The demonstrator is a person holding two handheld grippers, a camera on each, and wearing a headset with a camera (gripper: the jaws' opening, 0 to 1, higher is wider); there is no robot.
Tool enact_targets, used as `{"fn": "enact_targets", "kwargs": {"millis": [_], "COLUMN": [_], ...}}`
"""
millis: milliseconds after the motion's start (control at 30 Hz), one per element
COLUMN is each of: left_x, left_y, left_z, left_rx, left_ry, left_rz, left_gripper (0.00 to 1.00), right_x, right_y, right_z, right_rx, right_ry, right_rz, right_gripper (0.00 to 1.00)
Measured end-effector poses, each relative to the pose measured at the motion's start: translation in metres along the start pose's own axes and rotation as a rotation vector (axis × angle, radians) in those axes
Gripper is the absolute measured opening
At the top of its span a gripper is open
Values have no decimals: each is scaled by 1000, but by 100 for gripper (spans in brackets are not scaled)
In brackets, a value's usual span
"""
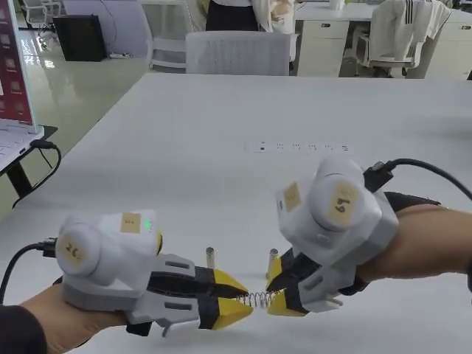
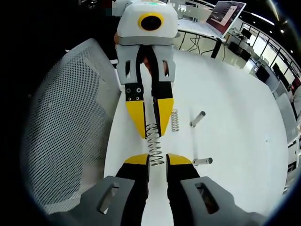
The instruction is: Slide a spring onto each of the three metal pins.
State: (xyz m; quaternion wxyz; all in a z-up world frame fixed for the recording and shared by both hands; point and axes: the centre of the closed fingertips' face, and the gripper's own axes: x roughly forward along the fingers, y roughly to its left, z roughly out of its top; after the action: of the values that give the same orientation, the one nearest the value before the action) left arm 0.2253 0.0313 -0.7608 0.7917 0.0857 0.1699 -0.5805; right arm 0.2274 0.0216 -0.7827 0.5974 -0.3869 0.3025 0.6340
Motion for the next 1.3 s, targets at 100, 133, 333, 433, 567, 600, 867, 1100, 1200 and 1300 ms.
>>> {"fn": "enact_targets", "kwargs": {"millis": [100, 133, 333, 433, 567, 600, 867, 1100, 1200, 1300], "left_x": [0, -1, -2, -2, -2, -2, -1, 1, 3, 4], "left_y": [-1, -2, -5, -6, -5, -5, -4, -6, -8, -9], "left_z": [2, 3, 13, 14, 14, 14, 11, 9, 7, 7], "left_rx": [0, 0, -5, -3, -4, -6, 5, 29, 41, 53], "left_ry": [-5, -8, -46, -49, -51, -52, -39, -26, -12, -5], "left_rz": [-5, -8, -22, -24, -22, -21, -16, -21, -24, -27], "left_gripper": [2, 2, 2, 2, 2, 2, 2, 2, 2, 2], "right_x": [1, 1, 2, 3, 2, 2, -9, -13, -15, -16], "right_y": [1, 1, 4, 4, 4, 4, 3, 7, 8, 10], "right_z": [-4, -5, -4, -4, -2, -2, 8, 14, 19, 21], "right_rx": [11, 13, 44, 47, 37, 39, 55, 48, 55, 60], "right_ry": [-3, -3, -38, -42, -49, -50, -82, -84, -93, -99], "right_rz": [5, 8, 19, 18, 13, 12, 15, 24, 36, 44], "right_gripper": [12, 12, 12, 11, 10, 10, 10, 9, 9, 9]}}
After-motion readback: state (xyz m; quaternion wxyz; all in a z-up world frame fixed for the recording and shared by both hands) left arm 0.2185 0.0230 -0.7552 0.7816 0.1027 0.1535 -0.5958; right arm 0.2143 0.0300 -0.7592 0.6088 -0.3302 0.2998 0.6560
